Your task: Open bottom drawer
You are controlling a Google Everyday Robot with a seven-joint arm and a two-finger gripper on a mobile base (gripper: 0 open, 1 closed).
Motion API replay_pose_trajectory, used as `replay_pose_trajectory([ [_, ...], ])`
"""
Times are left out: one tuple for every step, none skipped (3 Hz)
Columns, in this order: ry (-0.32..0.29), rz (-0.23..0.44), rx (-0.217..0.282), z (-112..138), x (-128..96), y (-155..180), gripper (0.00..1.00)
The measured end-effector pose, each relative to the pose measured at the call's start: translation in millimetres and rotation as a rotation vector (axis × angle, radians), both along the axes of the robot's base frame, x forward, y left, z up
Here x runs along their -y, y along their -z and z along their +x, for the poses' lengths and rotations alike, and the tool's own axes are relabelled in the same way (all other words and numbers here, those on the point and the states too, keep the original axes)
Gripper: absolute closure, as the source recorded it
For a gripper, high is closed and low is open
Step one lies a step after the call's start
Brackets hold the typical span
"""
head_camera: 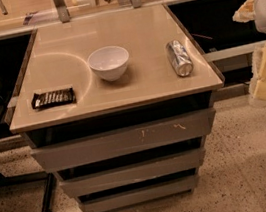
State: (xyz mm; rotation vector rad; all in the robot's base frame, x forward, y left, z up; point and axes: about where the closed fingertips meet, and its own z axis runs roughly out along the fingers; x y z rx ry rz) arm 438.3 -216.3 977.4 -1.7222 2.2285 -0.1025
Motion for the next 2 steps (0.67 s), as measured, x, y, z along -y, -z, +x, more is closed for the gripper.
replay_pose_trajectory([
  [0.000, 0.000, 0.000, 0, 0, 0, 0.00],
  [0.006, 0.016, -0.027, -8, -2, 18, 0.00],
])
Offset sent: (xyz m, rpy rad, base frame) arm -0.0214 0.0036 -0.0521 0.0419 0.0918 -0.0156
